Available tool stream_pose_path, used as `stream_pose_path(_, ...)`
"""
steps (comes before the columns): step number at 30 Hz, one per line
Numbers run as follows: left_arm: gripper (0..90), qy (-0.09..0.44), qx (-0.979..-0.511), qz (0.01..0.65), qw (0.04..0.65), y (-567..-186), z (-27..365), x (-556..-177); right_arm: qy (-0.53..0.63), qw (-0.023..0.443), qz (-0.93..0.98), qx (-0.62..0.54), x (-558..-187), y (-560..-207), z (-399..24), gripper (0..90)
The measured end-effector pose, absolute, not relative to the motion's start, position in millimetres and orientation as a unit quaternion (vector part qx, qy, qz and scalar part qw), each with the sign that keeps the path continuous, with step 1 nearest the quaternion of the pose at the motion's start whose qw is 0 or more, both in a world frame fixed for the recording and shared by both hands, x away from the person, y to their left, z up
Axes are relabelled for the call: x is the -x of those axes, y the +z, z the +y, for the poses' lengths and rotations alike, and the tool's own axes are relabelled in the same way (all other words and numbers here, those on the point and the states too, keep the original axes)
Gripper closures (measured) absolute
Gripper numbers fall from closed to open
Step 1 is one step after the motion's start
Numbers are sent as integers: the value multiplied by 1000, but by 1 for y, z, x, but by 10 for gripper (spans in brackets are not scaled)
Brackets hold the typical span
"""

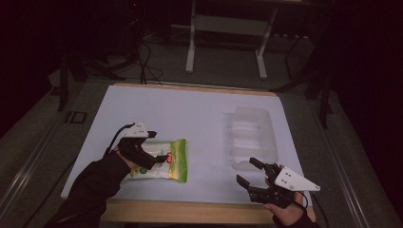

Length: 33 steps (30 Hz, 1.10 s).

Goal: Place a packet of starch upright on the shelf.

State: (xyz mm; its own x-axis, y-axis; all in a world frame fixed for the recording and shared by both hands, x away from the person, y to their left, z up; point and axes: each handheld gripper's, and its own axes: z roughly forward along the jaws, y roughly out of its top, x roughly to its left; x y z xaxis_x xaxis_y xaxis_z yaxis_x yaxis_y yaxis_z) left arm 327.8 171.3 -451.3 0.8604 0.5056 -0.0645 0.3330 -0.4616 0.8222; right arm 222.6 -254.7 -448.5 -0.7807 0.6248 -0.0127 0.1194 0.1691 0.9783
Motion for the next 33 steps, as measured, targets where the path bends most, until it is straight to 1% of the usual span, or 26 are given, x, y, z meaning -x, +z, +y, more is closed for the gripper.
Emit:
stream_pose_path(1, 38, 92, -853, 242, 453, -454, 168, -333, 589, 206, 739, -253, -223, -450, -254, 270)
stream_pose_path(6, 81, 86, -859, 238, 445, -458, 161, -343, 585, 203, 745, -247, -223, -452, -252, 270)
stream_pose_path(7, 81, 86, -859, 238, 445, -458, 161, -343, 585, 203, 746, -247, -223, -452, -251, 270)
stream_pose_path(8, 86, 85, -864, 242, 432, -460, 155, -353, 585, 198, 747, -246, -223, -452, -251, 274)
stream_pose_path(11, 89, 78, -870, 245, 421, -464, 152, -364, 586, 196, 747, -246, -223, -453, -251, 274)
stream_pose_path(13, 89, 78, -870, 245, 421, -464, 152, -364, 587, 195, 747, -246, -223, -453, -252, 274)
stream_pose_path(14, 88, 74, -878, 244, 405, -469, 149, -374, 585, 192, 748, -247, -223, -453, -252, 273)
stream_pose_path(17, 91, 64, -882, 241, 399, -473, 147, -380, 584, 193, 748, -248, -224, -454, -252, 274)
stream_pose_path(20, 109, 60, -896, 230, 376, -480, 144, -387, 586, 188, 747, -251, -224, -455, -252, 273)
stream_pose_path(21, 123, 53, -899, 229, 369, -482, 143, -390, 585, 188, 748, -251, -224, -455, -252, 274)
stream_pose_path(24, 129, 37, -903, 235, 357, -490, 143, -397, 585, 186, 749, -250, -224, -455, -251, 273)
stream_pose_path(28, 129, 32, -907, 237, 347, -502, 142, -406, 584, 184, 751, -247, -223, -456, -251, 274)
stream_pose_path(29, 132, 23, -907, 238, 347, -507, 142, -409, 582, 181, 753, -248, -224, -458, -251, 274)
stream_pose_path(31, 146, 23, -907, 238, 347, -507, 142, -409, 582, 180, 752, -250, -224, -458, -251, 274)
stream_pose_path(33, 152, -1, -913, 240, 330, -513, 138, -414, 583, 178, 752, -252, -224, -458, -251, 274)
